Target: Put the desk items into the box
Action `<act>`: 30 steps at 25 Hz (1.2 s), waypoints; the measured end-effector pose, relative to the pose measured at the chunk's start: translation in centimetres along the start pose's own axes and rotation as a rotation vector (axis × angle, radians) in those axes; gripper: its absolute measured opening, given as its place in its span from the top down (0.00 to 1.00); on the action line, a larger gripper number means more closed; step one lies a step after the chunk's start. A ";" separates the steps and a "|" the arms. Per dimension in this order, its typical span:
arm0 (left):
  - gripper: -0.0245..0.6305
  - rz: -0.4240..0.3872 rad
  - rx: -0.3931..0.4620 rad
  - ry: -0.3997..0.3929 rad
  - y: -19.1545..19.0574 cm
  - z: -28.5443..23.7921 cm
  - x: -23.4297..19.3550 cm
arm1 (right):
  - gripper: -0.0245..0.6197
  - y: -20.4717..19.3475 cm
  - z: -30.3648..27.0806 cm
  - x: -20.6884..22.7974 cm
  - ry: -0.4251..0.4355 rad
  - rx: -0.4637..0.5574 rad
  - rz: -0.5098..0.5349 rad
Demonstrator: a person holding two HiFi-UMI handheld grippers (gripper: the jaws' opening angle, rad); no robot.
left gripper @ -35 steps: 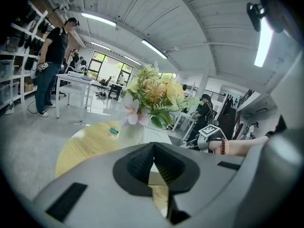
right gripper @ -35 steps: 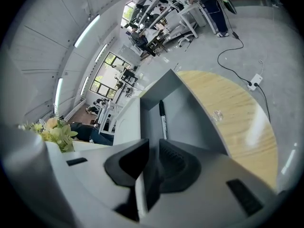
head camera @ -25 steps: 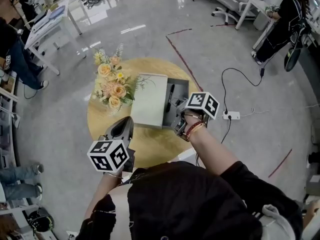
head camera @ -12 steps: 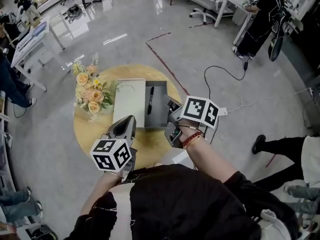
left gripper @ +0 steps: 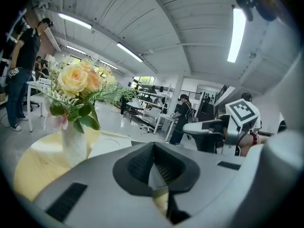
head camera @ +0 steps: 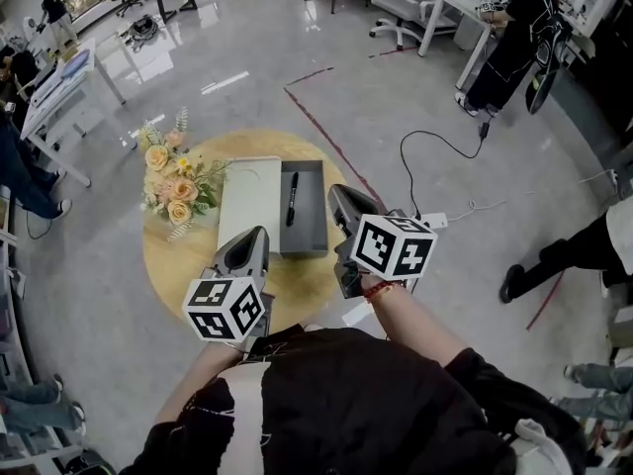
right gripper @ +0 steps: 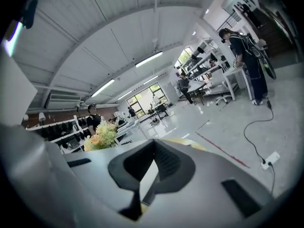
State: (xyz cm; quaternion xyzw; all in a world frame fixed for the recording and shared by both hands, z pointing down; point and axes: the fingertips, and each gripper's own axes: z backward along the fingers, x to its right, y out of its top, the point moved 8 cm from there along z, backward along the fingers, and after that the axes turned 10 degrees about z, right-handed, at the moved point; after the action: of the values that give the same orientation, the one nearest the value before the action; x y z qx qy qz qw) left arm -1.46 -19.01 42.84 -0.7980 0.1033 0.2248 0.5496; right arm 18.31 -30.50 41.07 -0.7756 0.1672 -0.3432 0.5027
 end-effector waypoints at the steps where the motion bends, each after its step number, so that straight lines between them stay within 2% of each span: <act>1: 0.95 0.004 -0.002 0.000 0.0 0.1 -0.1 | 0.95 0.0 0.0 -0.2 -0.002 0.001 0.026; 4: 0.95 0.018 -0.006 -0.001 -0.1 0.1 -0.1 | 0.95 -0.3 -0.1 -0.4 -0.009 -0.015 0.075; 14: 0.95 0.031 -0.005 -0.001 -0.2 -0.5 -0.2 | 0.95 -1.0 -0.6 0.4 -0.039 -0.069 0.121; 30: 0.95 0.041 -0.006 0.026 0.5 -0.1 -0.6 | 0.95 -1.4 -1.6 0.4 -0.041 -0.117 0.145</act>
State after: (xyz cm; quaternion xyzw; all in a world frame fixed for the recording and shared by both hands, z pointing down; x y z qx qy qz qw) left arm -2.17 -19.35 42.79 -0.8002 0.1259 0.2258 0.5412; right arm 17.37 -31.20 42.84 -0.7965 0.2322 -0.2796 0.4832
